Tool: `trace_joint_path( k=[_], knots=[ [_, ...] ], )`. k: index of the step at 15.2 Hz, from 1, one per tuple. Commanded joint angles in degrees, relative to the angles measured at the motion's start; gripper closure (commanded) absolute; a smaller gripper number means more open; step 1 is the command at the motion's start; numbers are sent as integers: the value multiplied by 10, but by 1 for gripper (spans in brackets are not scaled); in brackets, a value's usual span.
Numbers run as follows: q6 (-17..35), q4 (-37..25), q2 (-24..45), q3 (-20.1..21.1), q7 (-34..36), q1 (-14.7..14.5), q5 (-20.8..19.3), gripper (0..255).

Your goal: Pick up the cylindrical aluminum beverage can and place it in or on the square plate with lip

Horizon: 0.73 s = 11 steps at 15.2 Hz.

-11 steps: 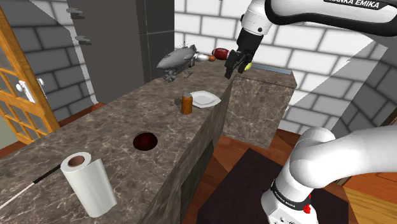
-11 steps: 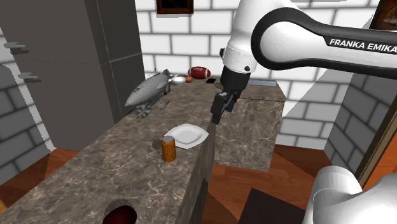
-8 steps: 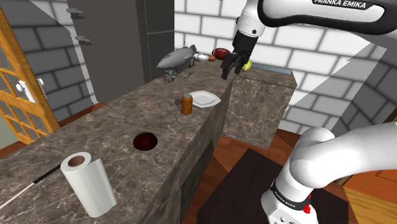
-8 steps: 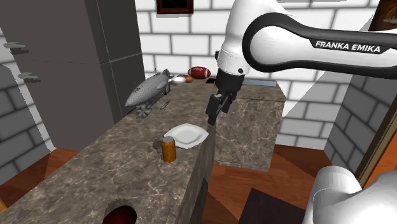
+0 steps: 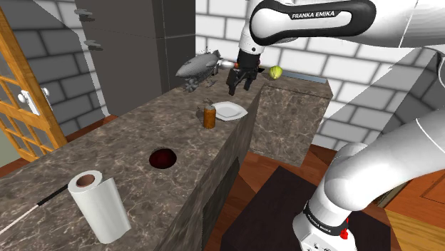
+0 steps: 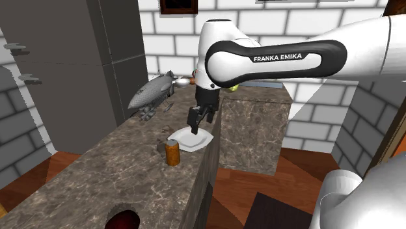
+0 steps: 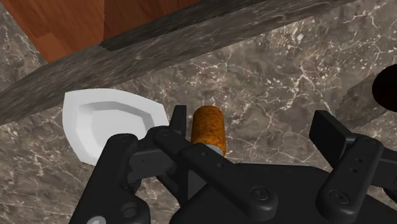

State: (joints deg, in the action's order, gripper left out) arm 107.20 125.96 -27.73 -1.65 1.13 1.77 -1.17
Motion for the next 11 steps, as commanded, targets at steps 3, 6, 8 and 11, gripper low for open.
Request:
trace_joint_path(
  k=[3,6,8,11],
  knots=[
    [29,-43,92,-8,-4,2,3,0],
    [45,-80,160,-12,-5,3,7,0],
    [53,-108,205,-14,-6,4,11,0],
    [60,-155,275,-17,-8,6,17,0]
  ],
)
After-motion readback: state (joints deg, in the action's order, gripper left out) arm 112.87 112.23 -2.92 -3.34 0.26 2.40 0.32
